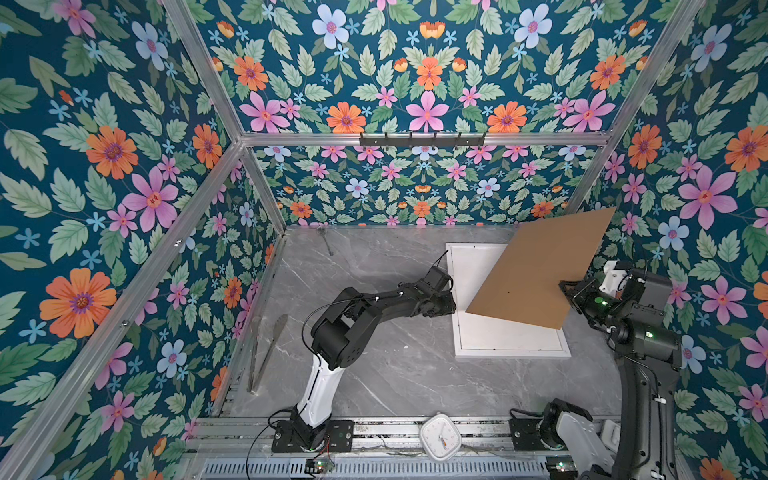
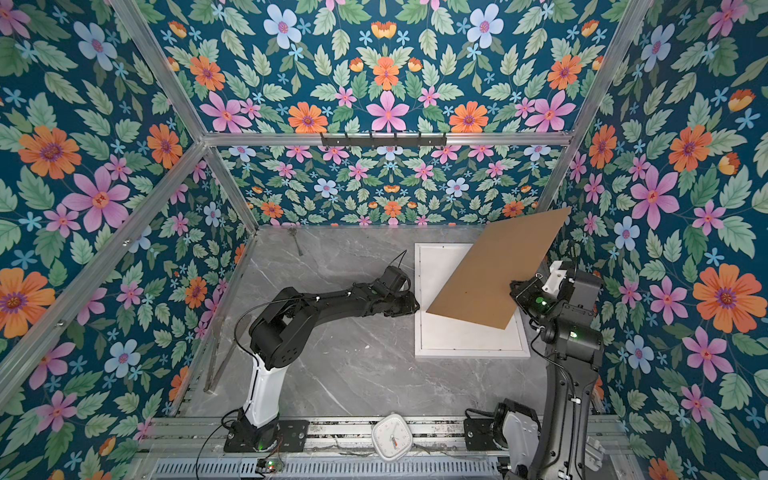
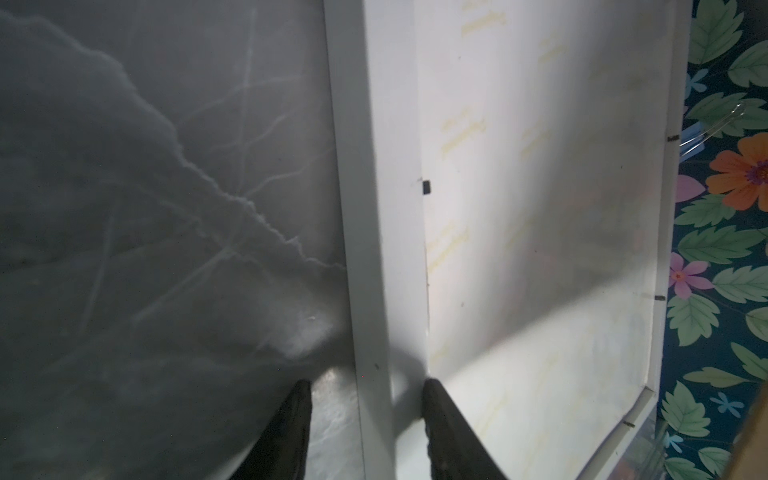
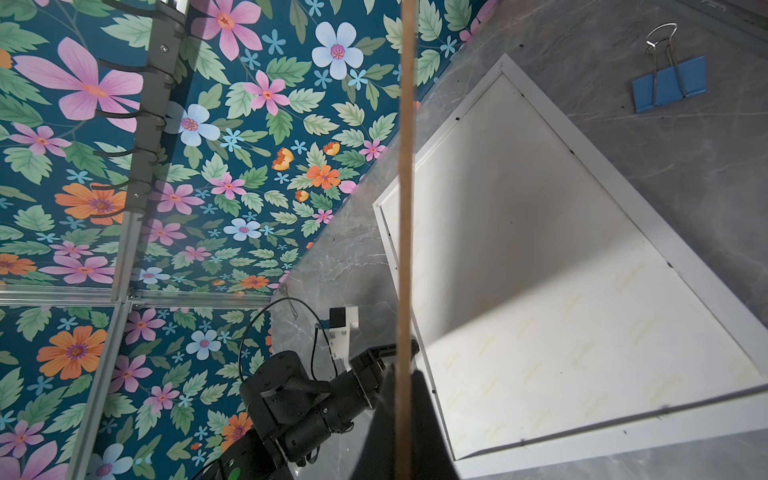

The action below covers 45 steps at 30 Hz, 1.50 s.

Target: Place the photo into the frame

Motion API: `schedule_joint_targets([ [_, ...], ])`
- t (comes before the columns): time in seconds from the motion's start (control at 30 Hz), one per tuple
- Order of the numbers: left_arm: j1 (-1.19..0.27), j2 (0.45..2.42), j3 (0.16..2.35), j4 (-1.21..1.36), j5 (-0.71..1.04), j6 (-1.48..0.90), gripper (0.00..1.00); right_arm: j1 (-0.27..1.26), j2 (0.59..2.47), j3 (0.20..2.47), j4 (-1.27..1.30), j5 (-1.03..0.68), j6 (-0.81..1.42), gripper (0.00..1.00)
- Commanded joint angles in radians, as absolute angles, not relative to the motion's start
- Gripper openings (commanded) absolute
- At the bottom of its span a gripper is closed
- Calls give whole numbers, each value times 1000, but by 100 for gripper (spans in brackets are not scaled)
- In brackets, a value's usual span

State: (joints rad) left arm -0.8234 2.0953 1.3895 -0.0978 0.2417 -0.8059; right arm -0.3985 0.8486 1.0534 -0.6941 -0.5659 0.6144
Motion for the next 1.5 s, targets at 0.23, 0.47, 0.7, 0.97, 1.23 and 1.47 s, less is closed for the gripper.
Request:
schedule_joint_targets([
  [0.23,-837,2116,1405,-99,227,-816,48,-397,839,1048,-638,-593,597,0],
  [0.47,-836,2118,1414,-146,186,-820,37,-397,836,1043,-634,-606,596,0],
  [0.7,-826,2059,1351,-187,159,-822,19,-398,842,1017,-595,-691,596,0],
  [0.97,-801,1947,1206,-196,140,-825,12,-392,847,962,-527,-826,610,0],
  [1.23,-748,1825,1058,-221,136,-798,11,-226,838,918,-472,-778,607,0],
  [1.47,-693,1744,969,-233,146,-755,11,-153,843,885,-382,-811,636,0],
])
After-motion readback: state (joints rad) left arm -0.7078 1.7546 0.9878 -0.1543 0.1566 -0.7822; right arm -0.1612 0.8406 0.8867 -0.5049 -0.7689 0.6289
